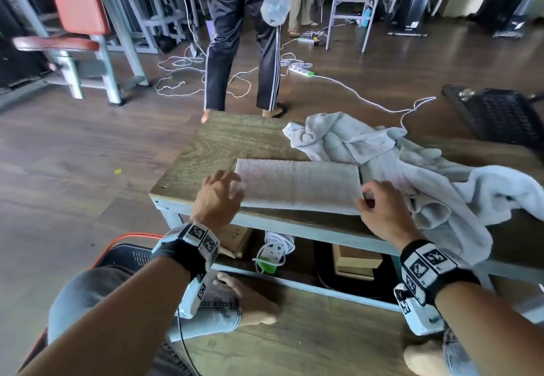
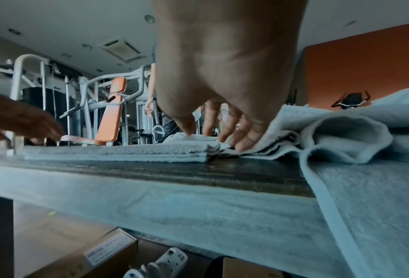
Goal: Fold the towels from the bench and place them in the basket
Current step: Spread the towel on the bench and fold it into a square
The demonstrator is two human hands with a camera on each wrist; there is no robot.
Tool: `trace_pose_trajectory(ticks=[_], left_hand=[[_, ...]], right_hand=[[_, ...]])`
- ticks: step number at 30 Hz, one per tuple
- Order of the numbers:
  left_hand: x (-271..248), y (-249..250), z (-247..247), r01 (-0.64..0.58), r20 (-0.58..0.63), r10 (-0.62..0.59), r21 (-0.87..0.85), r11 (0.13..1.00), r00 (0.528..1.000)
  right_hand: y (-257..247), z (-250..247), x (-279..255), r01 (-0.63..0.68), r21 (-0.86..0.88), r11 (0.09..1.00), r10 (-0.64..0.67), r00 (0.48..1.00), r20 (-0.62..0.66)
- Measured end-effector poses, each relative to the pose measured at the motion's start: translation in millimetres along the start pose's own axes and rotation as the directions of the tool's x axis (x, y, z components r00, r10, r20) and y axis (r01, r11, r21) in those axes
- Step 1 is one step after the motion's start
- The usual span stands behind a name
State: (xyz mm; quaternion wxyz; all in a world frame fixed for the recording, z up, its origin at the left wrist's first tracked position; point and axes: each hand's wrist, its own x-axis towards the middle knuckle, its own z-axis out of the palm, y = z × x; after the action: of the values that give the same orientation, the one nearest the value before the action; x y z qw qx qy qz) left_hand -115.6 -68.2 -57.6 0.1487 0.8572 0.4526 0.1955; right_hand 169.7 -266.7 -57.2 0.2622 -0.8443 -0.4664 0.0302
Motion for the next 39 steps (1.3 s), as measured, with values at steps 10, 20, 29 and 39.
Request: trace_pose_trajectory(ticks=[10, 20, 29, 39], left_hand=[[-1.7, 27.4, 13.8, -0.206, 0.045, 0.202, 0.13, 0.97, 0.978], [29.2, 93.6, 72.9, -0.257, 0.315, 0.252, -0.027, 0.966, 0.915], [22.1, 82.3, 89.7, -0.279, 0.307, 0.222, 0.156, 0.947, 0.925], [22.6, 73.2, 83.2, -0.172, 0.322, 0.111, 0.169, 0.97, 0.94]], right_hand=[[-15.3, 11.3, -1.7, 0.119, -0.243, 0.963, -0.109, 0.993, 0.054], [-62.9, 71.8, 35.4, 0.179, -0.167, 0.97, -0.13, 0.955, 0.268], [-47.5, 88.2, 28.7, 0.158, -0.284, 0.946, -0.106, 0.976, 0.188], [-40.7, 75.7, 25.5, 0.115, -0.281, 0.953, -0.056, 0.976, 0.211]])
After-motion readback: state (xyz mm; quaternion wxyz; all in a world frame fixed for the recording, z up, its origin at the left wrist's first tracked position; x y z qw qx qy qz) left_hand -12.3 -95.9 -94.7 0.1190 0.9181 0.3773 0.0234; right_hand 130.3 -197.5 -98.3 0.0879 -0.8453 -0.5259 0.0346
